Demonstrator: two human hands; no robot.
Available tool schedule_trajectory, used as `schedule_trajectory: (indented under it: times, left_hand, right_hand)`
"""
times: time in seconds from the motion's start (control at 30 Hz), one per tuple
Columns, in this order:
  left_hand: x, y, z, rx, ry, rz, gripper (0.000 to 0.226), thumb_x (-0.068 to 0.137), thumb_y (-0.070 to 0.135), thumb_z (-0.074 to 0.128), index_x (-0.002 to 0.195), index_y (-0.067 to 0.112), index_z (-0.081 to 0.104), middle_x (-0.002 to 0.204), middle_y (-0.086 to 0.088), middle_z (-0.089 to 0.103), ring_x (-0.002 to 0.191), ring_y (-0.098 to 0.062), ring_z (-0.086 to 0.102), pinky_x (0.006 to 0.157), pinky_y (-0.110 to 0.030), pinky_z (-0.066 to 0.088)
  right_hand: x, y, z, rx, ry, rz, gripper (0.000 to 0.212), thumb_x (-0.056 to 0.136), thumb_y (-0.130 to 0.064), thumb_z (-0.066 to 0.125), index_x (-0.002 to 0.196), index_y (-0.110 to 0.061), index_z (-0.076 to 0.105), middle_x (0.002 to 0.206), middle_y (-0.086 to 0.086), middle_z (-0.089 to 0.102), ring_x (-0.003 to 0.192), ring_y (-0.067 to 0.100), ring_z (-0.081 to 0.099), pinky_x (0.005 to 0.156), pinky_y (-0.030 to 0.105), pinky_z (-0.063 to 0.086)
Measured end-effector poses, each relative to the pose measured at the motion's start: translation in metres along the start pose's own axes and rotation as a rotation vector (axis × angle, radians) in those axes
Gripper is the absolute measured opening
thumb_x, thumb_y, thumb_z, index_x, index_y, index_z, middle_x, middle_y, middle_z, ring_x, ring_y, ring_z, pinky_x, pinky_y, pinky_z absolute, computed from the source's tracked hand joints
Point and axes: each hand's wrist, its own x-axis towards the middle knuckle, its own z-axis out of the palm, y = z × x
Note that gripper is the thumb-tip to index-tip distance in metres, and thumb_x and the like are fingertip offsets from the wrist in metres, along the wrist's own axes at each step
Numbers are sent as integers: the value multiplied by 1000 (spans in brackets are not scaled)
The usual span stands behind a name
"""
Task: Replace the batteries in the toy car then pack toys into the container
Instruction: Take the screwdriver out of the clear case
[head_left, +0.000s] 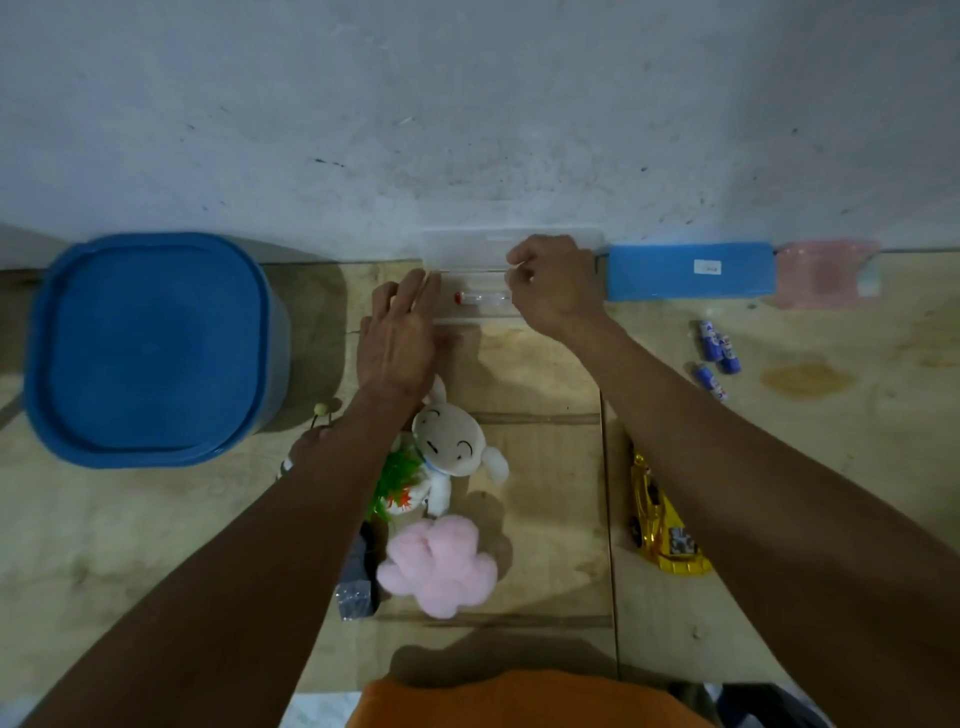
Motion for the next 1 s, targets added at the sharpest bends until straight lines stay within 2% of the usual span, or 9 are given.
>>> schedule_trajectory:
  times: [0.13,0.27,0.43,0.53,0.6,0.7,0.87,0.93,1.0]
  left_hand:
    - [3,-4,-3,-8,-12,45,65,93,24,66,151,17,38,154,-3,39,134,-34,35,98,-53,47]
    - [6,0,-11,-58,-14,49,57,93,24,68,144,10,47,147,-9,48,129,-37,42,99,-52,46]
    - [4,2,-9,-77,-16,40,65,93,22,68,151,14,39,141,-12,51,120,-37,46,95,-50,47]
    - [5,1,-9,-37,-57,42,65,96,25,63,154,18,35,146,-12,44,125,-37,41,99,-49,44]
    - [6,0,-10,-22,-74,37,63,97,26,62,154,19,36,148,-12,42,128,-37,38,101,-50,43]
    - [6,3,-12,-30,-88,8,62,98,26,61,154,21,36,148,-11,40,129,-37,37,101,-50,44]
    - [7,6,-16,-30,-105,-7,60,98,24,60,153,23,36,147,-10,41,130,-37,36,100,-50,44]
    - [7,6,-17,-30,-108,-11,59,98,24,61,153,23,37,146,-10,42,130,-37,36,99,-51,45]
    - [6,7,-18,-33,-111,-14,59,98,24,60,152,23,38,145,-11,43,129,-37,37,98,-51,45]
  right_hand:
    - [-6,7,12,-303,-79,-167,26,94,-26,64,119,-23,70,121,4,68,112,24,61,89,36,50]
    - [-9,8,22,-412,-67,-206,17,96,-26,61,101,-20,76,103,6,70,99,28,65,70,31,43]
    - [-3,8,20,-448,-106,-215,18,95,-23,62,106,-19,76,107,7,71,99,27,66,73,30,45]
    - [1,6,23,-491,-117,-220,17,93,-20,62,102,-18,76,101,5,72,90,26,68,70,29,45]
    - [1,5,22,-492,-112,-228,16,93,-20,62,101,-19,76,100,4,72,88,25,68,69,30,47]
    - [-4,8,20,-504,-85,-272,16,95,-19,60,100,-19,75,100,5,70,93,24,65,68,30,41]
    - [-15,16,17,-435,42,-363,14,98,-20,58,106,-16,68,101,5,71,99,23,57,69,33,45]
    - [-20,17,15,-365,107,-379,11,97,-20,59,103,-16,67,99,3,70,98,21,55,67,30,40]
    - [-26,18,13,-228,181,-351,8,97,-21,60,101,-16,66,97,2,69,96,21,54,68,33,43]
